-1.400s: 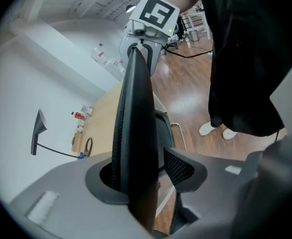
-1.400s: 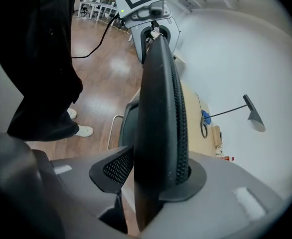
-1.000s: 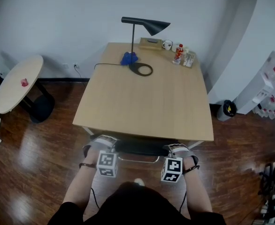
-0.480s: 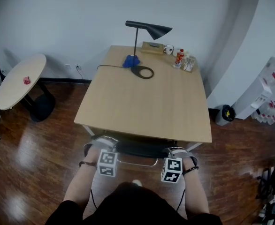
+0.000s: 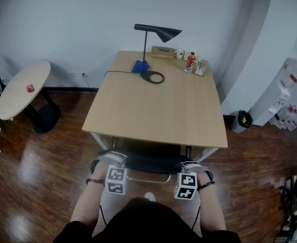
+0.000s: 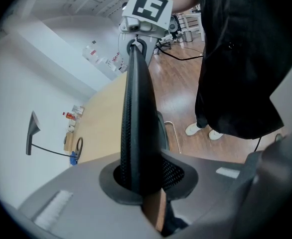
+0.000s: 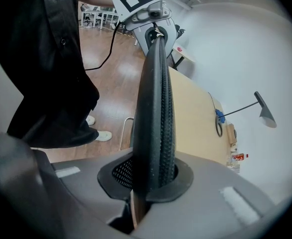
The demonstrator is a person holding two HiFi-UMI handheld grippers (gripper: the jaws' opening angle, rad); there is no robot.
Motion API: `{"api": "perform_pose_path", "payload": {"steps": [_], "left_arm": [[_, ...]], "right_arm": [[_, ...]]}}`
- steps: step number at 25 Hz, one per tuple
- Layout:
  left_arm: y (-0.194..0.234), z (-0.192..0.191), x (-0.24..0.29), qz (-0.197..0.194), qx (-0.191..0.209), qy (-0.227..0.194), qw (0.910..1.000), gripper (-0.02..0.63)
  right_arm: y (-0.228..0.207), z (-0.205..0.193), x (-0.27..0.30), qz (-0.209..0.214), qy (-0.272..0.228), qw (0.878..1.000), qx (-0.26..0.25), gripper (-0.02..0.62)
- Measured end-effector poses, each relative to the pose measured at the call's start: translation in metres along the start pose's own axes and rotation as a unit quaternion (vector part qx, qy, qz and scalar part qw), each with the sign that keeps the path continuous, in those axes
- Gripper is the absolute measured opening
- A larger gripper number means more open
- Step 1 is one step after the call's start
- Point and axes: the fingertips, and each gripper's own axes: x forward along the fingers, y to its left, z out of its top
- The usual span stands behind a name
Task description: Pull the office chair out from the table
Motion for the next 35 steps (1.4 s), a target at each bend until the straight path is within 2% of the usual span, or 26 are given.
{"api": "perform_pose_path", "payload": {"steps": [16, 26, 35], "left_arm": [[-0.065, 0.01, -0.04, -0.009, 0.003, -0.003, 1.0, 0.056], [-0.109, 0.012, -0.065, -0.013, 0.019, -0.013, 0.9996, 0.057], [-0.132, 0.014, -0.076, -0.015, 0.025, -0.015, 0.9995, 0.057]], "right_arm": [[0.071, 0.019, -0.031, 0.018, 0.006, 1.0, 0.013, 0.049], [0.121, 0.036, -0.05, 0.017, 0.016, 0.999, 0.039, 0.051], [0.147, 0.042, -0.059, 0.025, 0.026, 0.998, 0.06, 0.055]]}}
